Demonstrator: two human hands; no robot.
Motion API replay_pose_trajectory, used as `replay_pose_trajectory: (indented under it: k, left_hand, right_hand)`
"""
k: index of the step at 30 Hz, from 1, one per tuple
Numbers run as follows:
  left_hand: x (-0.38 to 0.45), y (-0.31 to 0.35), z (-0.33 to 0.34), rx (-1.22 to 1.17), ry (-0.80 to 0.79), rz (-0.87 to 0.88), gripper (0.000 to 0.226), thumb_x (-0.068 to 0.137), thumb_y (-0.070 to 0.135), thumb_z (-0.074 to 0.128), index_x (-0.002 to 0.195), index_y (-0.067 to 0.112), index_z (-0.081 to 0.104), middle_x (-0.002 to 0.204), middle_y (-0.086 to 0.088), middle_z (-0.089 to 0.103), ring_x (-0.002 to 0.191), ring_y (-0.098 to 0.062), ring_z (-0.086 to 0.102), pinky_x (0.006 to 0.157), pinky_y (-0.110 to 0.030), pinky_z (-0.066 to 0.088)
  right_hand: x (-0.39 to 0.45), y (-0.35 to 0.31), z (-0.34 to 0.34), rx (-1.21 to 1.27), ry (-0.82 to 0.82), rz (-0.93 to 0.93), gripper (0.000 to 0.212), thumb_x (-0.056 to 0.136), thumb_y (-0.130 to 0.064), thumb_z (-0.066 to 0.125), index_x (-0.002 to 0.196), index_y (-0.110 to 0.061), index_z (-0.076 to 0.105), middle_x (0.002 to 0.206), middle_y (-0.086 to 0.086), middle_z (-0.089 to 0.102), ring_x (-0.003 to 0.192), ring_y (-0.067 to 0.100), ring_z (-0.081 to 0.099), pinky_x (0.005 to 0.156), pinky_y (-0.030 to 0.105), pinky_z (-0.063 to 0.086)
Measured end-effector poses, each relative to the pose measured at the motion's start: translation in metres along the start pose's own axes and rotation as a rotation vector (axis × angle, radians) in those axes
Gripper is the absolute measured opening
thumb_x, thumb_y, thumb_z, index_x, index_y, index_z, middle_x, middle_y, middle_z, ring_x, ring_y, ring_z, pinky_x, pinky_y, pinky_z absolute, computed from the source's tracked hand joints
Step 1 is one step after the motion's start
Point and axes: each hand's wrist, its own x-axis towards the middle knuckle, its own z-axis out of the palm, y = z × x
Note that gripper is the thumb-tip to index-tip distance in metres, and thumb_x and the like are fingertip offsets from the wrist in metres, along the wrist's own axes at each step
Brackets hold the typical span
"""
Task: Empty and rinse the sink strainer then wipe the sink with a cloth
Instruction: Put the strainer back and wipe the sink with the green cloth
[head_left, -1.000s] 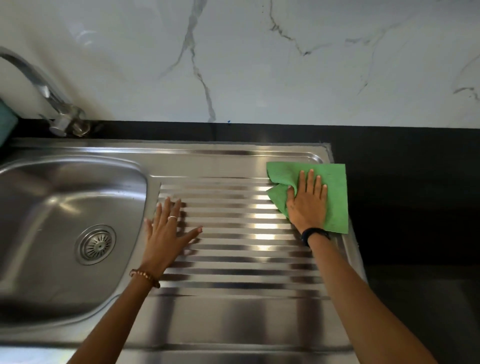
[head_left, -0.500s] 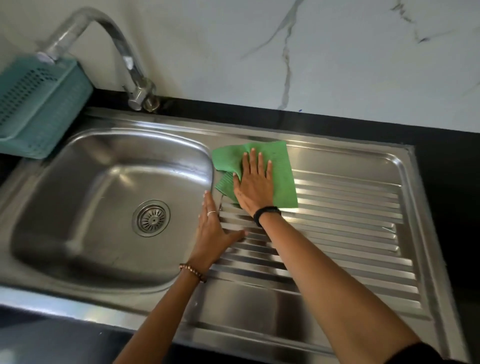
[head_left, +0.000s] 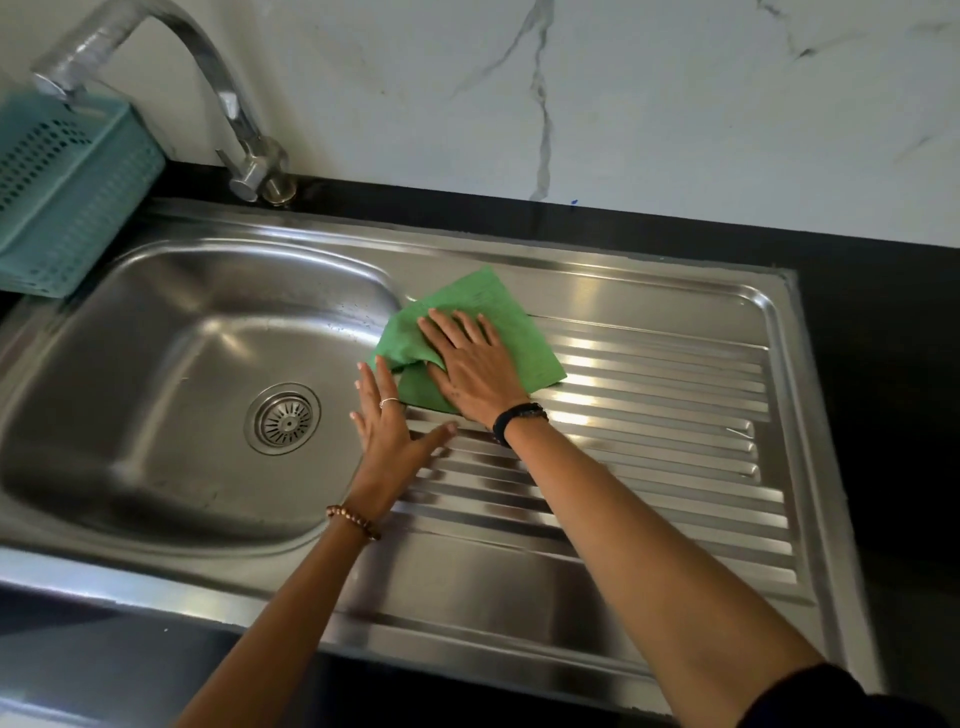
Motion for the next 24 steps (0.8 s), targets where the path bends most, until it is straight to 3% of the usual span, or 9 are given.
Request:
replay_pose_trajectory:
  k: [2, 6, 13, 18, 24]
  left_hand:
    - [-0.009, 0.007, 0.013, 0.073, 0.015, 0.066, 0.110, 0.077, 0.042, 0.067, 0.143, 0.017, -0.018, 0.153, -0.008, -0.024, 0.140, -0.022, -0.023, 0.110, -0.044, -0.017]
    - [-0.027, 0.034, 0.055, 0.218, -0.099, 0.234, 0.101, 0.074, 0.070, 0.045, 0.132, 0.032, -0.029, 0.143, 0.006, -0.035, 0.134, -0.015, -0.030, 0.107, -0.041, -0.020]
    - [-0.036, 0.065, 0.102, 0.521, -0.382, 0.365, 0.071, 0.082, 0.066, 0.039, 0.130, 0.054, -0.012, 0.153, 0.009, -0.023, 0.141, -0.021, -0.023, 0.107, -0.056, -0.020]
    - [-0.037, 0.062, 0.101, 0.532, -0.361, 0.375, 0.070, 0.082, 0.065, 0.040, 0.133, 0.053, -0.007, 0.146, 0.015, -0.027, 0.142, -0.018, -0.020, 0.108, -0.055, -0.018]
    - [-0.040, 0.055, 0.086, 0.528, -0.327, 0.388, 0.062, 0.089, 0.055, 0.039, 0.140, 0.047, 0.004, 0.152, 0.010, -0.017, 0.142, -0.015, -0.019, 0.109, -0.053, -0.019]
  right_hand:
    - [-0.013, 0.014, -0.001, 0.009, 0.014, 0.043, 0.056, 0.098, -0.040, 0.028, 0.149, -0.020, 0.014, 0.157, 0.000, 0.019, 0.143, 0.025, 0.017, 0.119, 0.044, 0.006]
    - [-0.059, 0.062, -0.009, 0.031, 0.035, 0.160, 0.056, 0.098, -0.042, 0.025, 0.149, -0.021, 0.012, 0.158, -0.001, 0.017, 0.145, 0.024, 0.013, 0.119, 0.044, 0.003]
    - [-0.164, 0.172, -0.030, 0.065, 0.086, 0.471, 0.050, 0.099, -0.033, 0.030, 0.147, -0.029, 0.019, 0.158, 0.000, 0.013, 0.146, 0.019, 0.009, 0.119, 0.047, 0.003]
    - [-0.188, 0.181, -0.037, 0.139, 0.189, 0.586, 0.048, 0.099, -0.026, 0.035, 0.145, -0.018, 0.030, 0.156, 0.010, 0.021, 0.145, 0.026, 0.016, 0.120, 0.043, 0.007]
    - [-0.202, 0.155, -0.027, 0.177, 0.288, 0.758, 0.049, 0.099, -0.025, 0.033, 0.145, -0.007, 0.029, 0.154, 0.016, 0.023, 0.143, 0.032, 0.020, 0.120, 0.041, 0.011]
